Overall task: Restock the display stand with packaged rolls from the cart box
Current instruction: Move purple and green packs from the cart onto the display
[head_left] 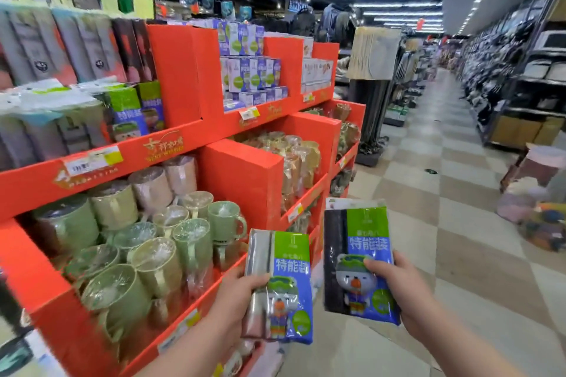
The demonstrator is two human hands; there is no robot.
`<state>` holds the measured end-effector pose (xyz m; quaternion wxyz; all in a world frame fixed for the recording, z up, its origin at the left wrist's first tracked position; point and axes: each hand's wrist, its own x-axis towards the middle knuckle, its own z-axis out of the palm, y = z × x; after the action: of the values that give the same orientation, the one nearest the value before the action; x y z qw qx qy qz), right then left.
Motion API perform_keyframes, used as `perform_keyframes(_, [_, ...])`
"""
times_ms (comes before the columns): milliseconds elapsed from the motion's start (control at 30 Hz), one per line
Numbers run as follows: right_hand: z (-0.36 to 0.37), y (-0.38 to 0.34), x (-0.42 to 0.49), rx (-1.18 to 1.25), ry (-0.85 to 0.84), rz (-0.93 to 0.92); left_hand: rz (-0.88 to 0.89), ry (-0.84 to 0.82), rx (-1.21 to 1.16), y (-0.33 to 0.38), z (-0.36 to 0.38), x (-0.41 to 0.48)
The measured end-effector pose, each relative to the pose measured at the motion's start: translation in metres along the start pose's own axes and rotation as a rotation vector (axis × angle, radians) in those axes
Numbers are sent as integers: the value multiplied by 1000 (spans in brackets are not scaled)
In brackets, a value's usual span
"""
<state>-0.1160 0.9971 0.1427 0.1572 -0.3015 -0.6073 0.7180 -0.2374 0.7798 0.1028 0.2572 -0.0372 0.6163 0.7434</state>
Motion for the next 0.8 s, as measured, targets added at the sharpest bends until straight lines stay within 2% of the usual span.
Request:
perform_keyframes(333, [87,-53,124,32,-285,-50,81,200,-120,63,-23,62])
perform_keyframes(467, [141,-79,175,43,-423,-144,166,340,-150,95,-33,91])
perform_keyframes(600, [197,-117,228,84,-625,-156,269,492,-216,131,-39,114])
perform_keyframes(800, [282,-174,291,93,-856,-370,427,646,-299,169,-44,127])
